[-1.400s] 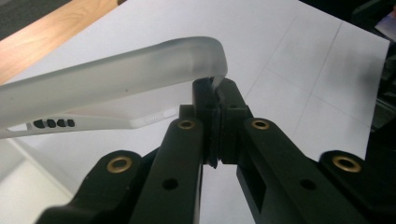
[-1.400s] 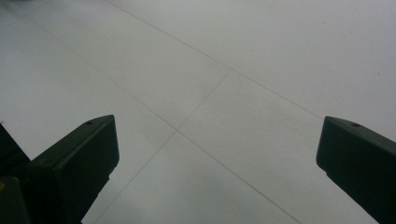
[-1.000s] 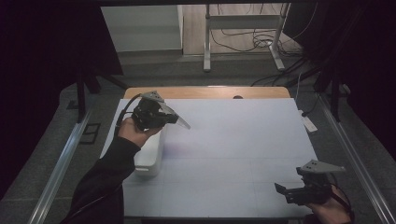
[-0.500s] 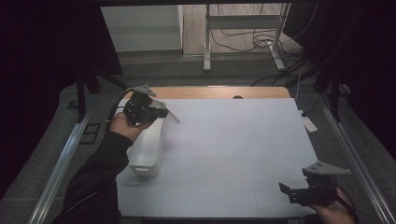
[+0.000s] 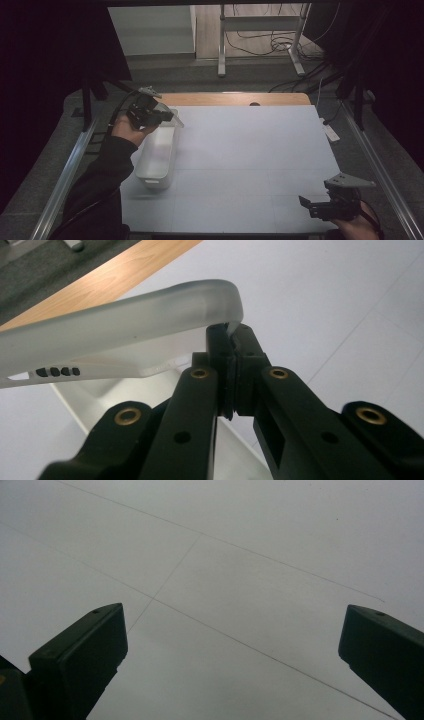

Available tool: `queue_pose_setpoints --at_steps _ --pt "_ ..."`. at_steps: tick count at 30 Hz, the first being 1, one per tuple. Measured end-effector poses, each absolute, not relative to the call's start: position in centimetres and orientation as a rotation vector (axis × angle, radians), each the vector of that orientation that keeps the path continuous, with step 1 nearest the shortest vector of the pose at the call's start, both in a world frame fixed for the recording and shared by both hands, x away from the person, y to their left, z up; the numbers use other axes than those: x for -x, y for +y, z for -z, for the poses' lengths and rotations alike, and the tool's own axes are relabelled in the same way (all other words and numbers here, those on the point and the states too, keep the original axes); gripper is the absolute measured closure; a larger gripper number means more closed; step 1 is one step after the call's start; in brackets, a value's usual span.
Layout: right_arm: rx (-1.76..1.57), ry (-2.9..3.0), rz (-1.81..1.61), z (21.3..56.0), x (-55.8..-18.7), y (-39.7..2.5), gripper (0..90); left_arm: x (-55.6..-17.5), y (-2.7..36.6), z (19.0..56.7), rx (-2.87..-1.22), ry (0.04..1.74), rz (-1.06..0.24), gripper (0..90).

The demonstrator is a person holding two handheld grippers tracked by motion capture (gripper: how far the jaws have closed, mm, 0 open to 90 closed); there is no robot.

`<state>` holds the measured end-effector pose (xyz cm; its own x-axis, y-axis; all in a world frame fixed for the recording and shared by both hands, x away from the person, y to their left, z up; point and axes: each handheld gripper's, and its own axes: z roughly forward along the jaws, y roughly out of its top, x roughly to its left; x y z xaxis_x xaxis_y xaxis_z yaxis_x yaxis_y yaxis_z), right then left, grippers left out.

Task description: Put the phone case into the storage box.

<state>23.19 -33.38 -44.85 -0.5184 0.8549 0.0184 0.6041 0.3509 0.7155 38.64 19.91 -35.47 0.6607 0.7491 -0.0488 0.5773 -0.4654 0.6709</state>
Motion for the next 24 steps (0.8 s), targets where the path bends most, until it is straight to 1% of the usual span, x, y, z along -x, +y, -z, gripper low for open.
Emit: queue_pose_setpoints --at_steps 15,24 --pt "-1.274 2.287 -0.951 44.9 -23.3 -33.2 0.0 -40.5 20.6 36.1 -2.222 1.126 -0.383 88.5" --pt "-1.272 2.290 -0.950 44.9 -23.3 -33.2 0.0 -41.4 20.8 37.0 -2.238 1.173 -0.383 88.5"
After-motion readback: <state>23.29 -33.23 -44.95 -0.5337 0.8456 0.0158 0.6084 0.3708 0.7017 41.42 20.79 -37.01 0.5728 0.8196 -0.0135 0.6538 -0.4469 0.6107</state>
